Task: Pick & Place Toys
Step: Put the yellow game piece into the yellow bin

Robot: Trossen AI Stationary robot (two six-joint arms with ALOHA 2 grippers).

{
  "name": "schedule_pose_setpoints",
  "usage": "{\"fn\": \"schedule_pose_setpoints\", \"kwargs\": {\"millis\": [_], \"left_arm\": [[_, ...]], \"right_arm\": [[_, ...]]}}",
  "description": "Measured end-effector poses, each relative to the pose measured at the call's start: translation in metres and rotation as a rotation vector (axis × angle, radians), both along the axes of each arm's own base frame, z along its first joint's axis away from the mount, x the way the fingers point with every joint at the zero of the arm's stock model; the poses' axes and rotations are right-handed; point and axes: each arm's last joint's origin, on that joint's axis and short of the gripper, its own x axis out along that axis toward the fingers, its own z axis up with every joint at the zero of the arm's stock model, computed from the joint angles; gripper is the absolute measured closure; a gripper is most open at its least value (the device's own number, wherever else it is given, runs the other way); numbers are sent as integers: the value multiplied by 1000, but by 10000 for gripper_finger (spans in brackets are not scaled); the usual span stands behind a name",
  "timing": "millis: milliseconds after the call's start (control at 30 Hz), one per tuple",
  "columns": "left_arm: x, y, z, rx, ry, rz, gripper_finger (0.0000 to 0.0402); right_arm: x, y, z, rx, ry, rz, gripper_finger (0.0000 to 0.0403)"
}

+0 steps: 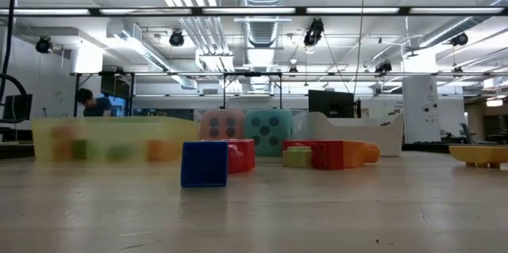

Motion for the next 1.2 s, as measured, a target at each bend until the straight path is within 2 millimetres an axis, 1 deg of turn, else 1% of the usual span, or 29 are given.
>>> {"fn": "schedule_pose_setpoints", "kwargs": {"millis": [100, 233, 300, 500, 600, 700, 867, 1067, 1133, 1200], "left_arm": [[1, 0, 1, 60, -33, -16, 72], [0, 0, 1, 86, -39, -34, 79], [0, 0, 0, 89, -38, -35, 93], [0, -1, 0, 68, -30, -62, 155], [1, -1, -1, 48, -18, -53, 177], [4, -3, -6, 35, -4, -44, 187], [12, -7, -14, 27, 3, -47, 189], [12, -6, -12, 41, -14, -54, 195], [12, -6, -11, 41, -17, -54, 210], [12, -6, -11, 39, -17, -56, 238]], "right_arm": [[7, -5, -4, 7, -21, -2, 316], [11, -9, -6, 14, -32, 16, 316], [13, -10, -5, 21, -39, 23, 316], [14, -10, -4, 21, -48, 26, 316], [14, -9, -4, 26, -58, 25, 316], [15, -9, -3, 35, -75, 30, 312], [15, -8, -5, 29, -56, 41, 309], [15, -8, -6, 33, -57, 51, 307], [15, -8, -5, 31, -59, 53, 307], [15, -8, -5, 25, -61, 52, 307]]}}
